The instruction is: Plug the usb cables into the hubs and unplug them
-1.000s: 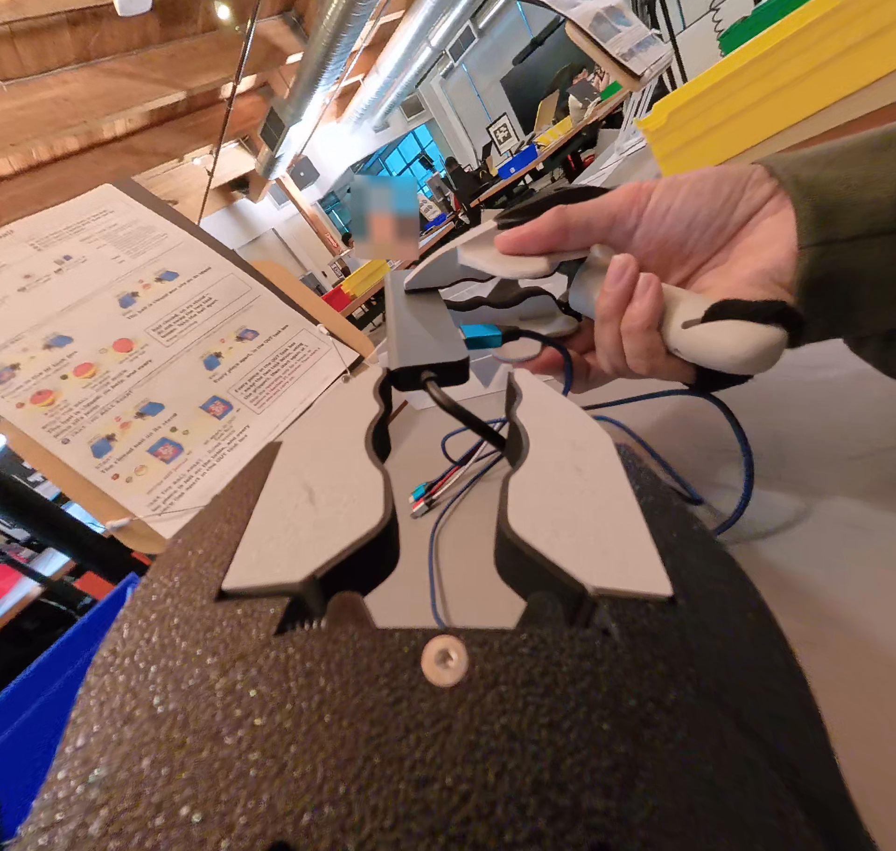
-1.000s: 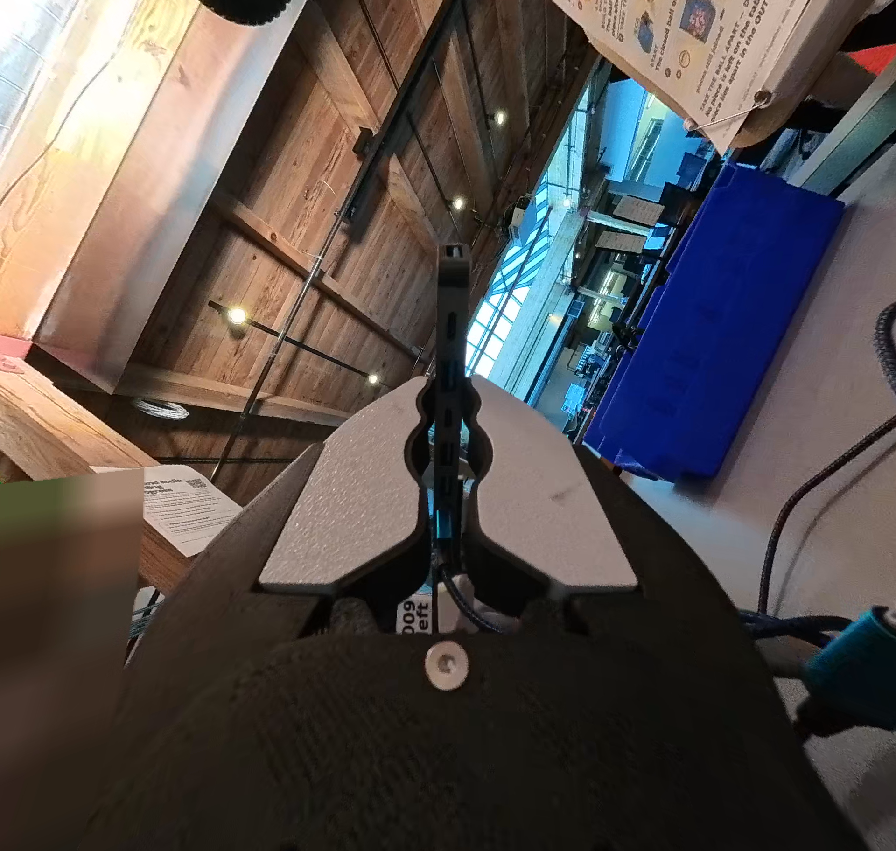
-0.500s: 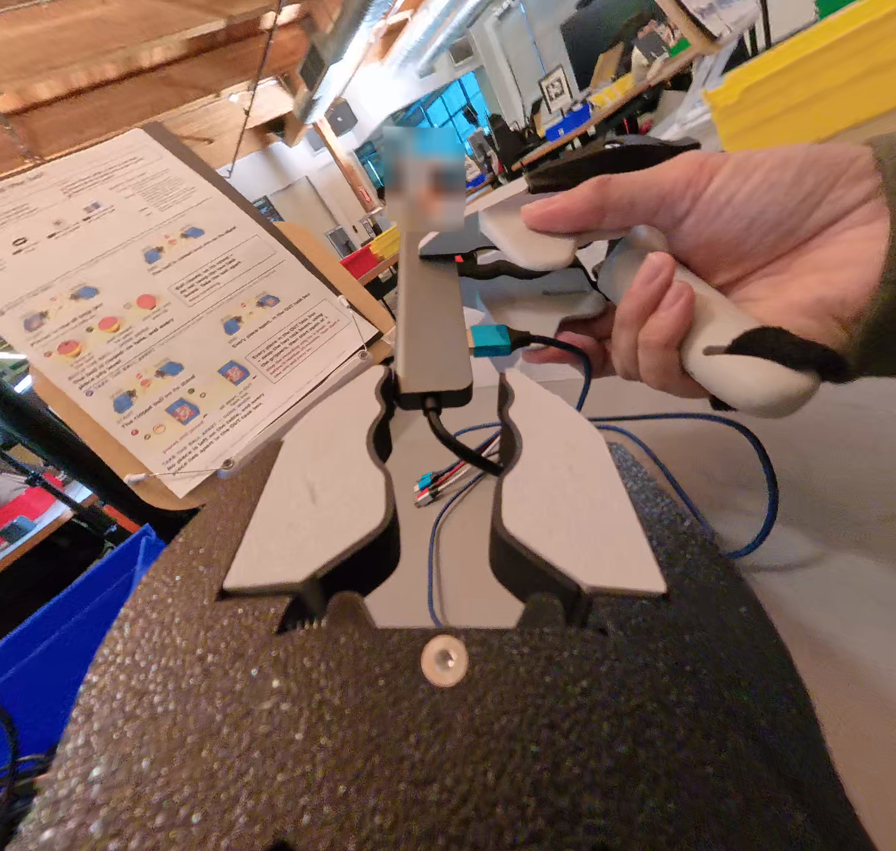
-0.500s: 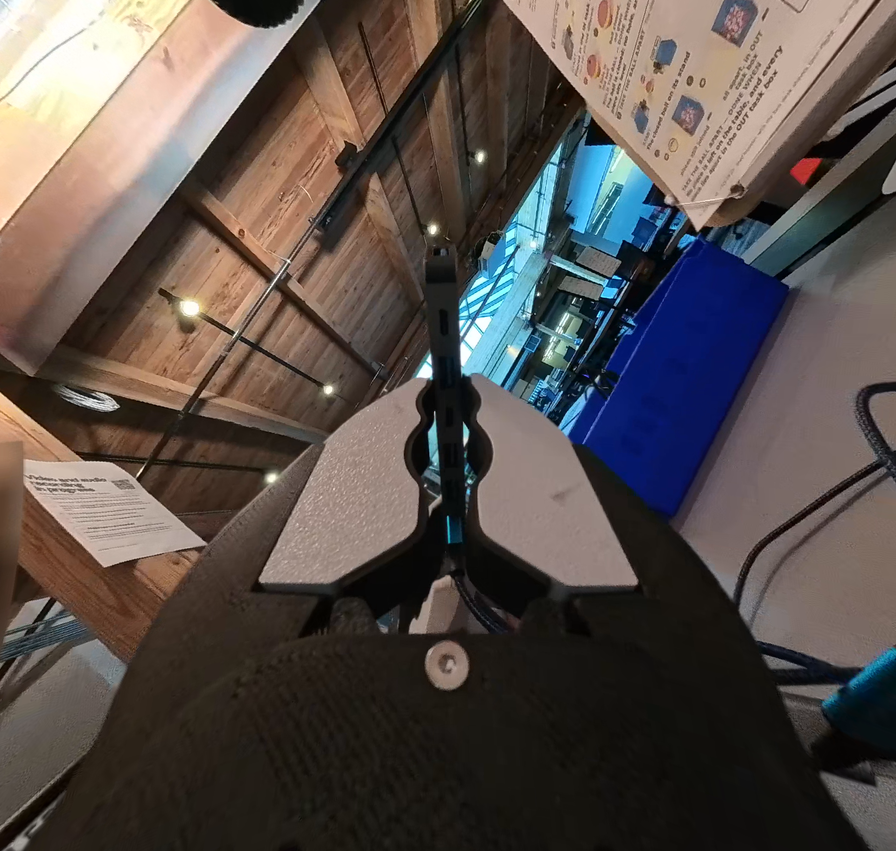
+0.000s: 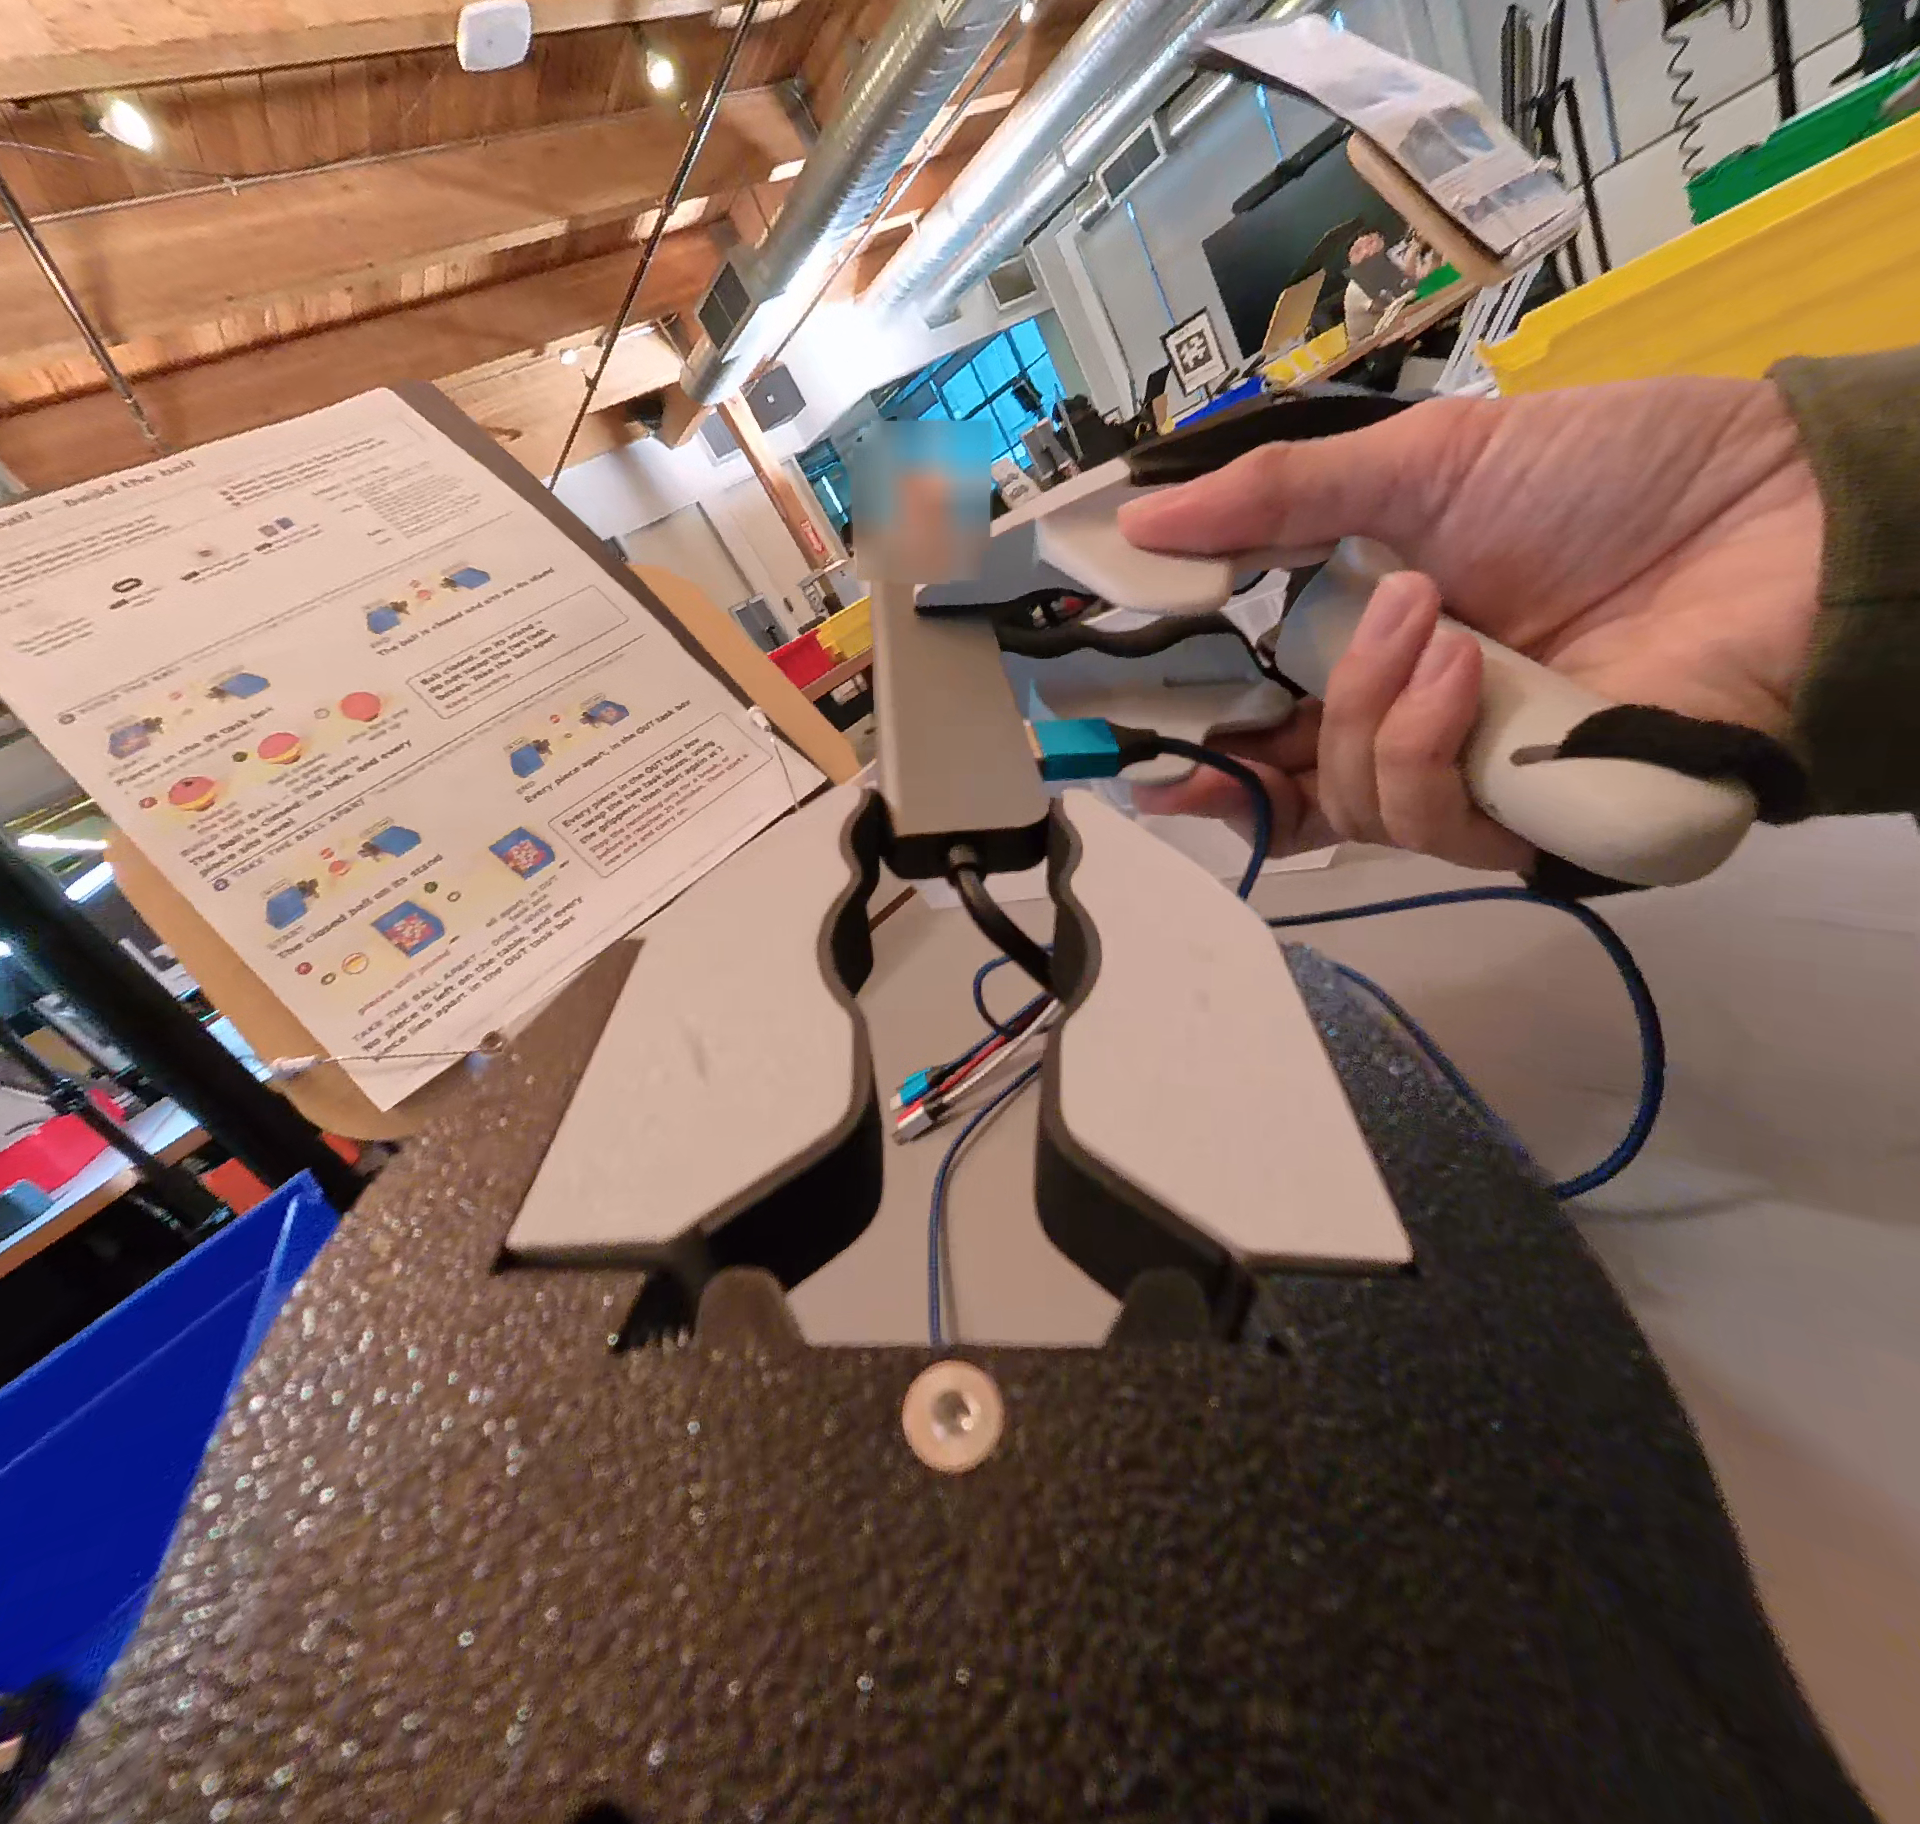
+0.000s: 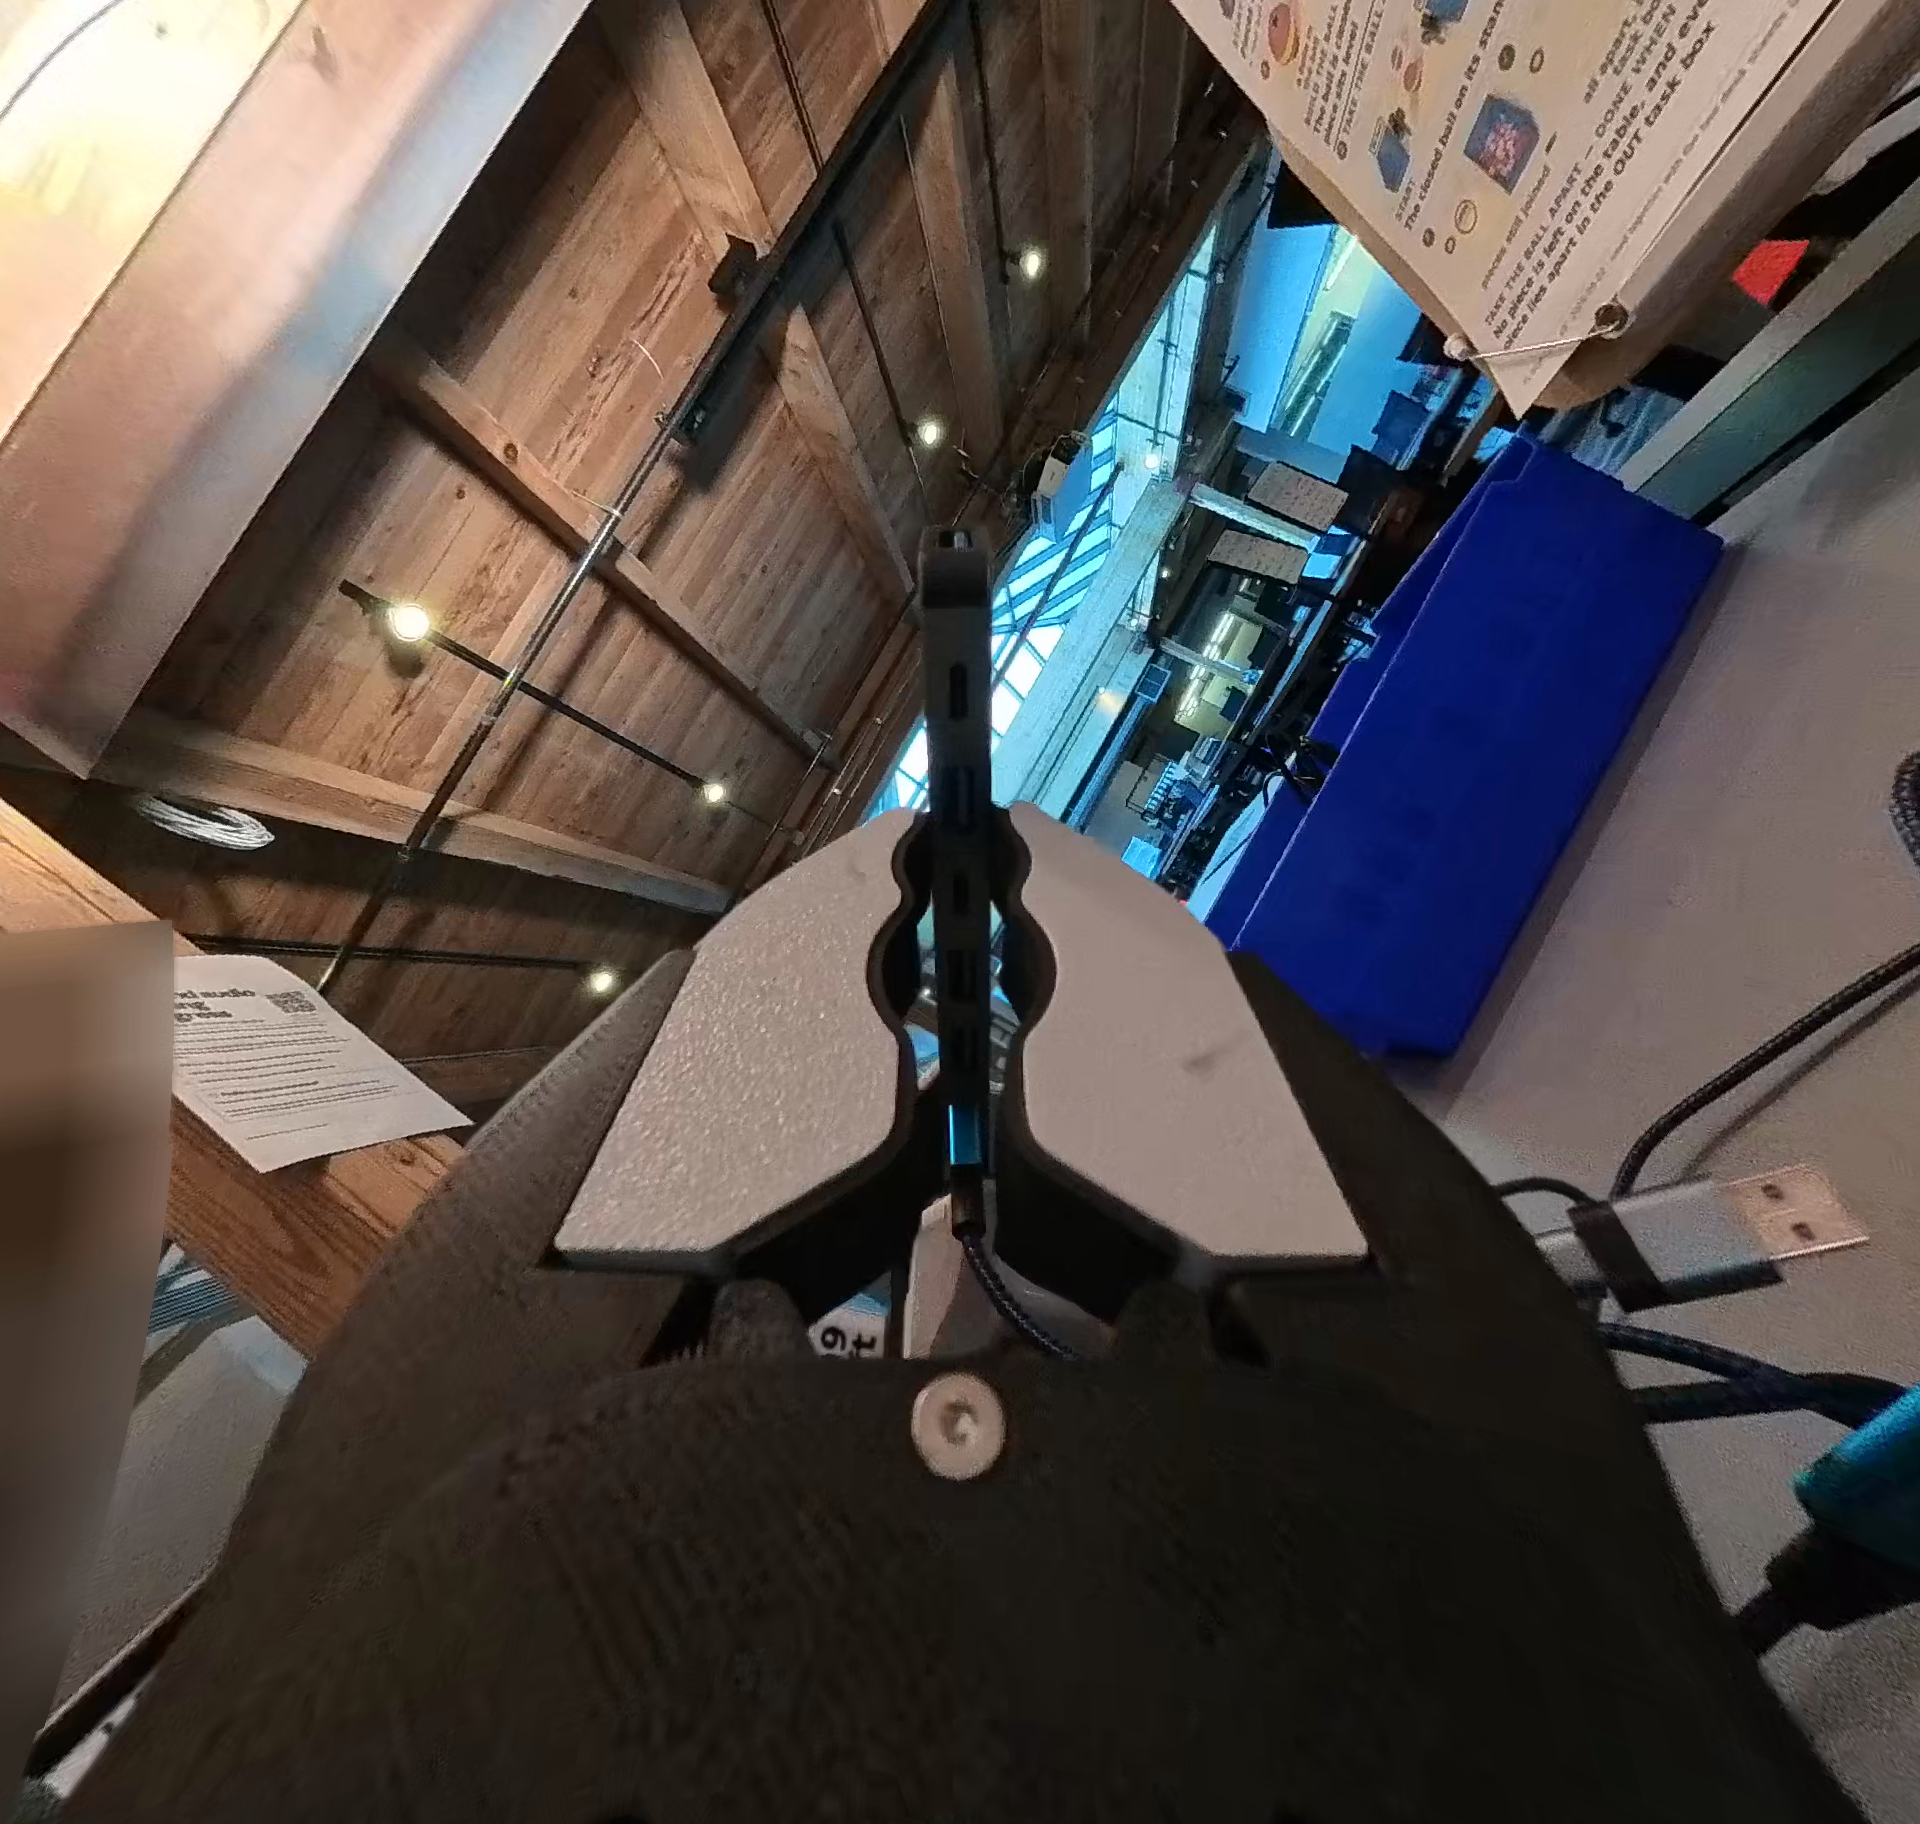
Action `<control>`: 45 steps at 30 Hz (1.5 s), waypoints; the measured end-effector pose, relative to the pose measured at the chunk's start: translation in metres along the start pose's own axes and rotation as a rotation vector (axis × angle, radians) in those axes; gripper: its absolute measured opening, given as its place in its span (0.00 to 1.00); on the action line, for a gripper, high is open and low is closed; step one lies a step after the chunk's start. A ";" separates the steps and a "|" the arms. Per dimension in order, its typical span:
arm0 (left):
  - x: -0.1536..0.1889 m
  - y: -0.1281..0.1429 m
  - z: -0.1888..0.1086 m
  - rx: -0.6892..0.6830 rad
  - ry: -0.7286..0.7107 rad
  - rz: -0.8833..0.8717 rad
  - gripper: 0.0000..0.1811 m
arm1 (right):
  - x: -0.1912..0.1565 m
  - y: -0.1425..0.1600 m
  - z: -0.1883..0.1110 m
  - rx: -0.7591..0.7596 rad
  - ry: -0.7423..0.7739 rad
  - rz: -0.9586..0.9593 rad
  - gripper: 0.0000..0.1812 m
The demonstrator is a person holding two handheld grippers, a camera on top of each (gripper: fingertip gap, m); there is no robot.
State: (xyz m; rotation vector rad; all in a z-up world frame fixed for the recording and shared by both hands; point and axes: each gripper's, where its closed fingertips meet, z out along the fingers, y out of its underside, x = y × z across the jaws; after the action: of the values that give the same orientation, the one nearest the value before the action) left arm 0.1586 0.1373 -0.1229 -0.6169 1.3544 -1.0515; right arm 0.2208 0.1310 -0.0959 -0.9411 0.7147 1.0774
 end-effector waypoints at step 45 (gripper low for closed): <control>-0.044 0.022 -0.005 -0.278 -0.183 -0.336 0.16 | 0.019 0.061 0.019 -0.430 0.354 -1.396 0.07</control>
State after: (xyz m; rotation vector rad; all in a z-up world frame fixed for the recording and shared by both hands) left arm 0.1635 0.1861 -0.1220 -1.1510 1.2707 -1.0482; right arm 0.1706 0.1667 -0.1205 -1.6269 -0.0350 -0.2109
